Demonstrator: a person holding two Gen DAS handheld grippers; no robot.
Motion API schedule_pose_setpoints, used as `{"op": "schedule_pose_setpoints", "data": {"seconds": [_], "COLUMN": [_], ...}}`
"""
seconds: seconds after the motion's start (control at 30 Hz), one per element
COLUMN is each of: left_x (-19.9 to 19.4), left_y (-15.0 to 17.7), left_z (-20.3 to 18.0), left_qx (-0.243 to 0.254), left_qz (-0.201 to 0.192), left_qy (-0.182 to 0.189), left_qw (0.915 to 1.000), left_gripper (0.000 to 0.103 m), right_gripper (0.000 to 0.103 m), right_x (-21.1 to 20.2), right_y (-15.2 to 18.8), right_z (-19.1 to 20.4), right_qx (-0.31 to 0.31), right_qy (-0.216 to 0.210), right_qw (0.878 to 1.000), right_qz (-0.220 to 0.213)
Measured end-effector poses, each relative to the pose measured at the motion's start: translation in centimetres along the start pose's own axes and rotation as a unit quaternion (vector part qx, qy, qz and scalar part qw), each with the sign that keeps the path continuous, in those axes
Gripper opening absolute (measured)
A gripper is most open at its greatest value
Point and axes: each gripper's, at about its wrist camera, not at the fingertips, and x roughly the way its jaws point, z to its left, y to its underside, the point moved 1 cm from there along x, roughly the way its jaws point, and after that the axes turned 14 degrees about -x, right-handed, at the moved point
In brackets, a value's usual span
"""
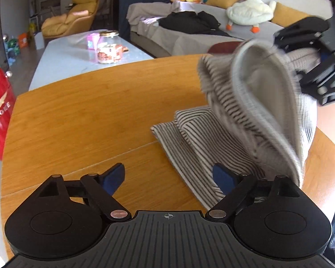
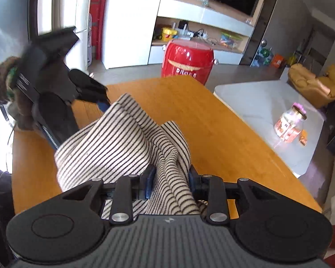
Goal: Fold clothes
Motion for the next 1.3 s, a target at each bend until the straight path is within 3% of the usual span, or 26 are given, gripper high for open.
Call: {"op": "schedule_pose_setpoints", "data": {"seconds": [0.1, 0.3, 0.4, 0.5, 0.7, 0.87, 0.93, 1.07, 1.13, 1.2, 1.3], "left_x": [-2.9, -5.1, -3.4, -2.4, -2.2, -1.5, -1.3, -0.5, 0.1, 1.0, 2.8], "left_y": [-0.6, -2.8, -3.0, -2.8, -3.4, -3.5, -3.2, -2.6, -2.4, -2.3, -3.0], "left_z": [0.8, -0.6, -2.5, -4.7, -6.9, -6.8, -6.9, -6.9, -7.1, -7.2, -7.1], "left_qx": [-0.015, -0.023, -0.002, 0.035, 0.066, 0.057, 0.061, 0.076, 0.087, 0.1, 0.099], "left_qz": [-0.021, -0.049, -0.038, -0.046, -0.066, -0.047, -0.04, -0.033, -0.032, -0.03, -0.024], "left_qy": [0.014, 0.089, 0.108, 0.11, 0.108, 0.099, 0.088, 0.068, 0.062, 0.055, 0.046], "left_qw": [0.9996, 0.9945, 0.9935, 0.9922, 0.9898, 0.9924, 0.9934, 0.9943, 0.9937, 0.993, 0.9937], "left_gripper": [0.096, 0.101, 0.101, 0.101, 0.101, 0.101, 0.101, 0.101, 0.101, 0.101, 0.102], "right_gripper": [0.035, 0.039, 0.028, 0.027, 0.028, 0.04, 0.057, 0.078, 0.103, 0.103, 0.103], "right_x": [2.5, -0.2, -2.0, -3.5, -0.2, -1.6, -2.3, -3.6, -4.3, -5.1, -3.6], "right_y": [1.3, 1.9, 2.2, 2.3, 4.2, 5.3, 5.7, 6.6, 7.2, 8.3, 10.1], "right_z": [-0.3, -0.8, -0.3, 0.0, -1.7, -2.5, -2.8, -3.5, -3.4, -2.7, -2.3], "right_qx": [0.013, 0.054, 0.073, 0.086, 0.116, 0.154, 0.169, 0.199, 0.208, 0.208, 0.222], "right_qy": [-0.009, 0.008, -0.007, -0.055, -0.054, -0.001, 0.021, 0.063, 0.088, 0.115, 0.176], "right_qw": [1.0, 0.998, 0.996, 0.991, 0.99, 0.986, 0.982, 0.974, 0.971, 0.969, 0.959], "right_qz": [-0.001, -0.035, -0.056, -0.081, -0.055, -0.071, -0.077, -0.09, -0.086, -0.065, 0.011]}}
